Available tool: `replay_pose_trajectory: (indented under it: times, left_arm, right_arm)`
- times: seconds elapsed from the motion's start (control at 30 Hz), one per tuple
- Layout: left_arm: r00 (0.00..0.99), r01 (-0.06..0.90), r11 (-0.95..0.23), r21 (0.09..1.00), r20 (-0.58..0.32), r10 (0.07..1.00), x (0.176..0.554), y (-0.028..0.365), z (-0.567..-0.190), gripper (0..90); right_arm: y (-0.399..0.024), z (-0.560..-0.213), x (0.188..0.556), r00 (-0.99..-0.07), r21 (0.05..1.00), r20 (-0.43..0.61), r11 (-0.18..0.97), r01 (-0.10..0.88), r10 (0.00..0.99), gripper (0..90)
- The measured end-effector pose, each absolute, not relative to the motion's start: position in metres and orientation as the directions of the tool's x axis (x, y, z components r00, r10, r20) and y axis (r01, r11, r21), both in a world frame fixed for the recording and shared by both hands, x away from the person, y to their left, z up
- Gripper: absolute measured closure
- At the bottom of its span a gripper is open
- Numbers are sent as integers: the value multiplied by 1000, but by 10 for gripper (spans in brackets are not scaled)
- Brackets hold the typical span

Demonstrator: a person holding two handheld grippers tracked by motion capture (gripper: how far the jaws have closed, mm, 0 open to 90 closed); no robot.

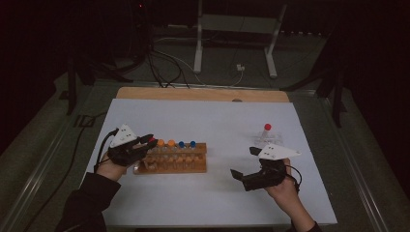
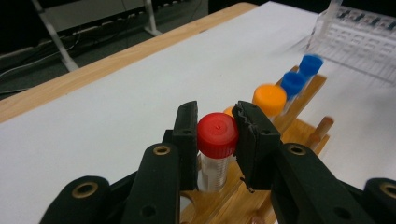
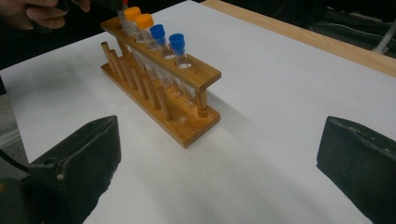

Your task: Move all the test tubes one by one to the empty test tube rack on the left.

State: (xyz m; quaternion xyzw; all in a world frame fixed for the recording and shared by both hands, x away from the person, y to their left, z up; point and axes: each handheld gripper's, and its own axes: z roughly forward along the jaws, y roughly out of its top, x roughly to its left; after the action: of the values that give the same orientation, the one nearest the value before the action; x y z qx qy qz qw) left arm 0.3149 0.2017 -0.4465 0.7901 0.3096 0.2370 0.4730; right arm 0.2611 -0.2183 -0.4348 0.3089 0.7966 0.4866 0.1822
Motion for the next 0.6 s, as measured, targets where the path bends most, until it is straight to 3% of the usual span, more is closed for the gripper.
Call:
replay_pose_trajectory:
  times: [0.43, 0.5, 0.6]
  left_arm:
    - [724, 277, -373, 885, 64, 687, 317, 205, -449, 704]
    - [732, 282, -362, 889, 44, 679, 315, 206, -447, 670]
    - [730, 285, -346, 894, 32, 682, 312, 209, -442, 537]
  right_arm:
    - [-219, -433, 260, -747, 893, 11, 329, 306, 665, 0]
    - [-219, -433, 260, -746, 895, 7, 328, 302, 666, 0]
    - [-220, -432, 260, -748, 898, 3, 328, 294, 664, 0]
